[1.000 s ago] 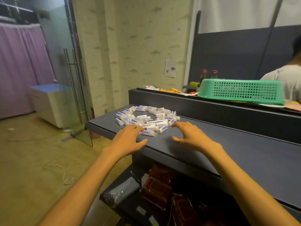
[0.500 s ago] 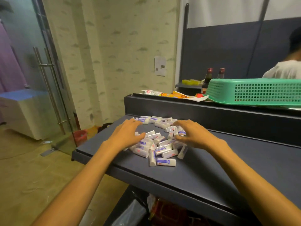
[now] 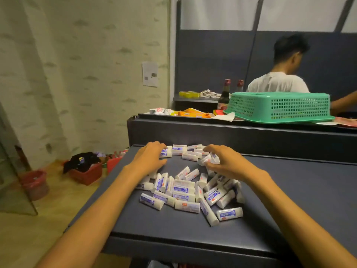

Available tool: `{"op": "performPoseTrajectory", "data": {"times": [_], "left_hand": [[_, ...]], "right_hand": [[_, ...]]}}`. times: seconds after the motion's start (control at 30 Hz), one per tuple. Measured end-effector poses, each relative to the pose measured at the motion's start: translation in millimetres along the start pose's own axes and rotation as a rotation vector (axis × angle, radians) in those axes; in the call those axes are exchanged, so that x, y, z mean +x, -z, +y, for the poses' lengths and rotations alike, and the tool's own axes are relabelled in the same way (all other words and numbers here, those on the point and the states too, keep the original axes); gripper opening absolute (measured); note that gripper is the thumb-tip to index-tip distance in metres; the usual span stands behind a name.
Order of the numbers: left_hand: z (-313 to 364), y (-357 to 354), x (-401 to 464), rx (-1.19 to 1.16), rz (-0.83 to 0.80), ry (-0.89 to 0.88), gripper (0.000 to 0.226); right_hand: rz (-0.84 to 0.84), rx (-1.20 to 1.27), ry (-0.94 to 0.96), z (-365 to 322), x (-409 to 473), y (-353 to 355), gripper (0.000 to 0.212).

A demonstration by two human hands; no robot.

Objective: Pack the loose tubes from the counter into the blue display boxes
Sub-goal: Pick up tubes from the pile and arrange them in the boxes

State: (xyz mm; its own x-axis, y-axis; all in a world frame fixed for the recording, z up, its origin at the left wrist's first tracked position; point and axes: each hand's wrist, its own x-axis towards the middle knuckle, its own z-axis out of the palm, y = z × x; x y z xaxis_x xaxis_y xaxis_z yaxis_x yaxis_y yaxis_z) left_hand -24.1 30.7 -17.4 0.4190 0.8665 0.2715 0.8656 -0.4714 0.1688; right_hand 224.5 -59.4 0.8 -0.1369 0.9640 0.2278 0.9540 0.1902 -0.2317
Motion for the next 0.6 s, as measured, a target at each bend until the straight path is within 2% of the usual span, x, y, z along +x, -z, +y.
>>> {"op": "performPoseTrajectory", "data": {"times": [0.33, 0.47, 0.6], "left_hand": [[-4.8, -9.8, 27.3, 0.048, -0.073, -0.041, 0.021], [-2.5, -7.4, 22.5, 0.002, -0.061, -0.037, 0.024], [1.5, -0.2, 18.3, -0.131, 0.041, -0.014, 0.027]], "right_hand": [[0.031, -0.004, -0.086, 11.6, 4.3, 0.9, 0.045], [0.048, 0.026, -0.081, 18.2, 6.0, 5.2, 0.043], [0.073, 0.040, -0.070, 29.5, 6.3, 10.4, 0.042]]}}
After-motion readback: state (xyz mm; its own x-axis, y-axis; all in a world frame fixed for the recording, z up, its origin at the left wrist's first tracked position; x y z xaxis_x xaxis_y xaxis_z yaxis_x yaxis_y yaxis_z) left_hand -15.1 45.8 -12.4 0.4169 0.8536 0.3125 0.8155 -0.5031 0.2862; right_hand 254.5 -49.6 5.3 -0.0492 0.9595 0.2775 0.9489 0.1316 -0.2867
